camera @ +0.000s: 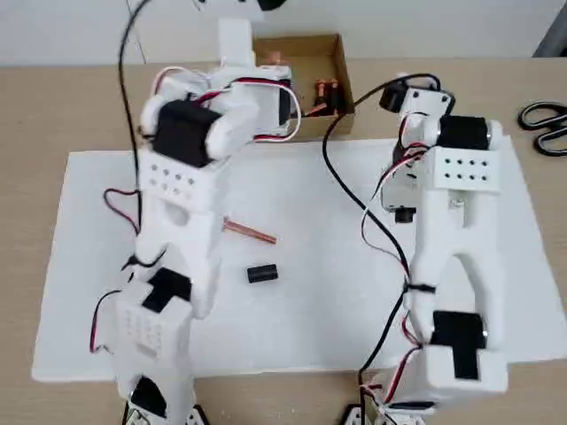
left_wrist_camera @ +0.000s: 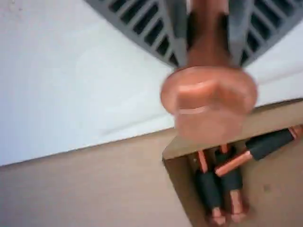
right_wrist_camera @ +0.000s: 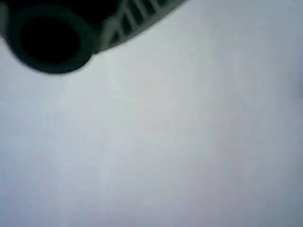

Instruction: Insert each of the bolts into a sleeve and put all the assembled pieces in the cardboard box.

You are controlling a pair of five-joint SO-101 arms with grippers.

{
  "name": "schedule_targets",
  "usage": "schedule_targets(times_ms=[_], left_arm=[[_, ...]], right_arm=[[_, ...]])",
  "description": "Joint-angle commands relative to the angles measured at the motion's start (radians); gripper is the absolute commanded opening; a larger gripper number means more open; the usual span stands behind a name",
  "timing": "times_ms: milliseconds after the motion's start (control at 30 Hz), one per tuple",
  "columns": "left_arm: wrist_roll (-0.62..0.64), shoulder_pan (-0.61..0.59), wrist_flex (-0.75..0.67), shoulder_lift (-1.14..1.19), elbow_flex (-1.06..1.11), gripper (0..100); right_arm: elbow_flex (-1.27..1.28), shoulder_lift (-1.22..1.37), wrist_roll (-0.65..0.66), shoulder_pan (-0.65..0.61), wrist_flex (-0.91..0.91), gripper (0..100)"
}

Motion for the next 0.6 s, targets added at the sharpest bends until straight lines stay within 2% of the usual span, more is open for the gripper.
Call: schedule_targets(times_ms=[0, 167, 367, 567], left_arm=[[-0.009, -0.005, 0.020, -0.141, -0.047, 1], [-0.009, -0.005, 0.020, -0.242, 0.044, 1], [-0.008, -0.005, 0.020, -0.466, 0.364, 1], [-0.008, -0.005, 0.018, -0.717, 0.650, 1]], right_arm=[[-0.006, -0.208, -0.005, -0.024, 0.007, 0.5], [0.000, -0.453, -0.005, -0.059, 0.008, 0.4], [0.008, -0.690, -0.005, -0.070, 0.008, 0.4], [0.166, -0.878, -0.008, -0.070, -0.002, 0.4]])
